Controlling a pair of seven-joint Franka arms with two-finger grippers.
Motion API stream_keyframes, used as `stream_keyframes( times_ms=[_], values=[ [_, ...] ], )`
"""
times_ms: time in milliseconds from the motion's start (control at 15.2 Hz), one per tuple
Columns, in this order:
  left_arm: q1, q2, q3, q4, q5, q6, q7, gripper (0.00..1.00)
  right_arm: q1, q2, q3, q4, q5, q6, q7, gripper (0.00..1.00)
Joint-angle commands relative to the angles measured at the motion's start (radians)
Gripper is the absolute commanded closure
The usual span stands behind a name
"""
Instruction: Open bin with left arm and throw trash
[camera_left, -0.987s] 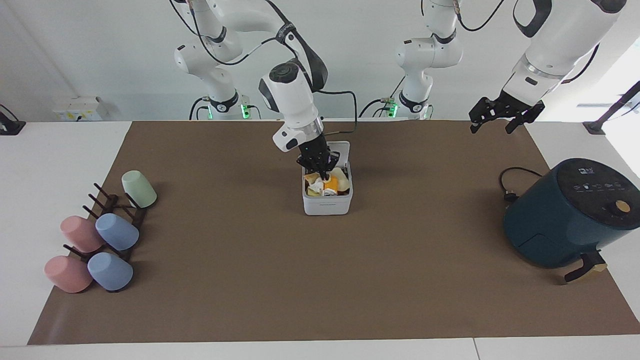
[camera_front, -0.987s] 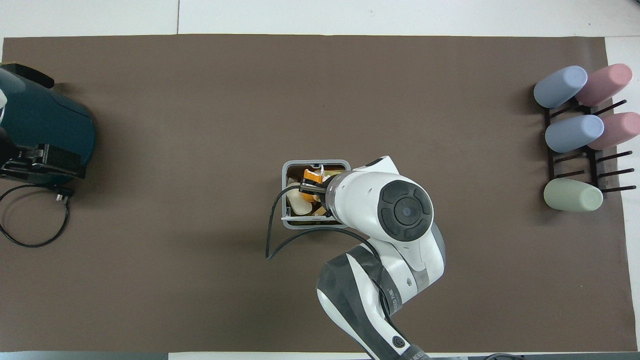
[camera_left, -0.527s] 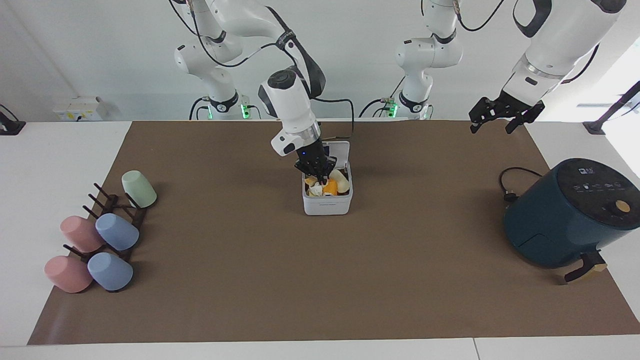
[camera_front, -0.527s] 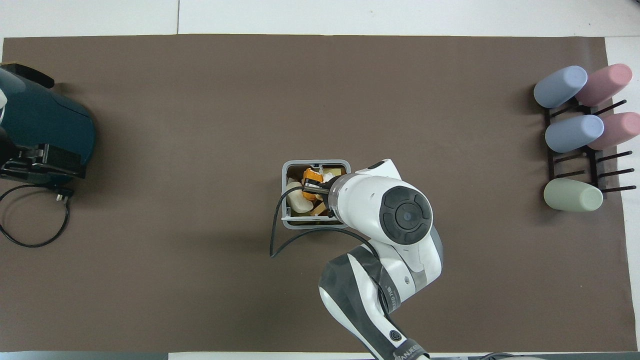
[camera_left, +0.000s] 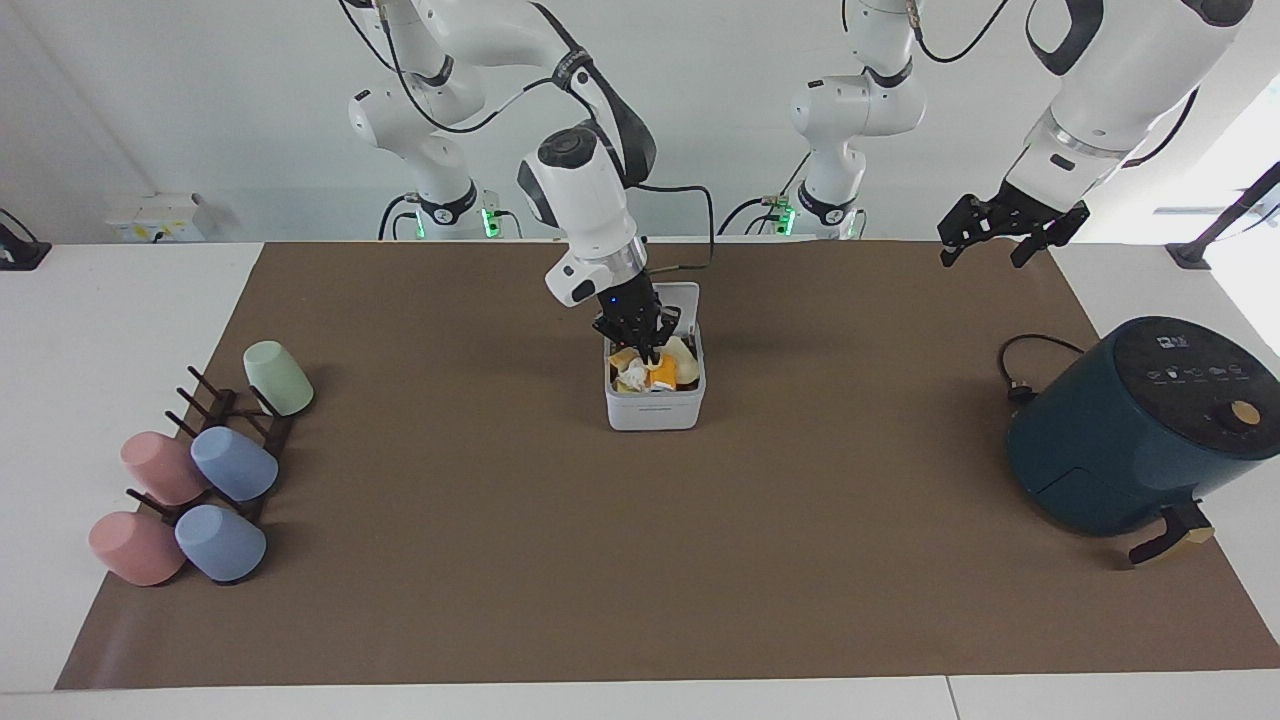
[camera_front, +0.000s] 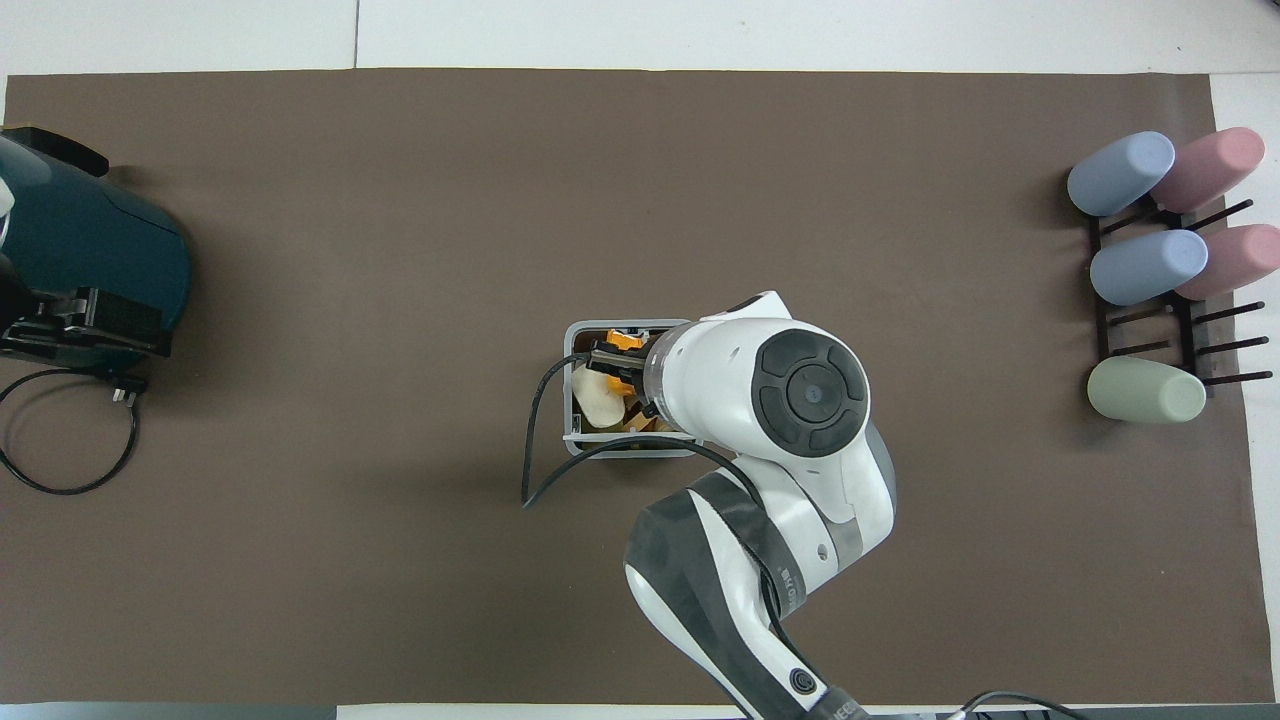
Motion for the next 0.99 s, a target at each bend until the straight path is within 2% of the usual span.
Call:
stream_keyframes(
  times_ms=[0, 329, 527, 658, 922],
  values=[
    [-0.010, -0.008, 0.005, -0.001, 0.001, -0.001, -0.011, 0.00, -0.022, -0.012, -0.002, 0.019, 0.002, -0.060, 0.006, 0.00],
    [-0.010, -0.008, 0.005, -0.001, 0.001, -0.001, -0.013, 0.00, -0.055, -0.014, -0.006, 0.084, -0.015, -0.184, 0.006, 0.00],
    [-0.010, -0.008, 0.005, -0.001, 0.001, -0.001, -0.013, 0.00, -0.085, -0.028, -0.006, 0.092, -0.089, -0.226, -0.014, 0.00],
    [-0.010, -0.008, 0.005, -0.001, 0.001, -0.001, -0.013, 0.00, -0.154, -0.032, -0.003, 0.089, -0.129, -0.239, -0.102, 0.00],
    [-0.016, -0.008, 0.005, -0.001, 0.002, -0.001, -0.013, 0.00, -0.265, -0.034, -0.005, 0.078, -0.132, -0.271, -0.291, 0.00]
  ],
)
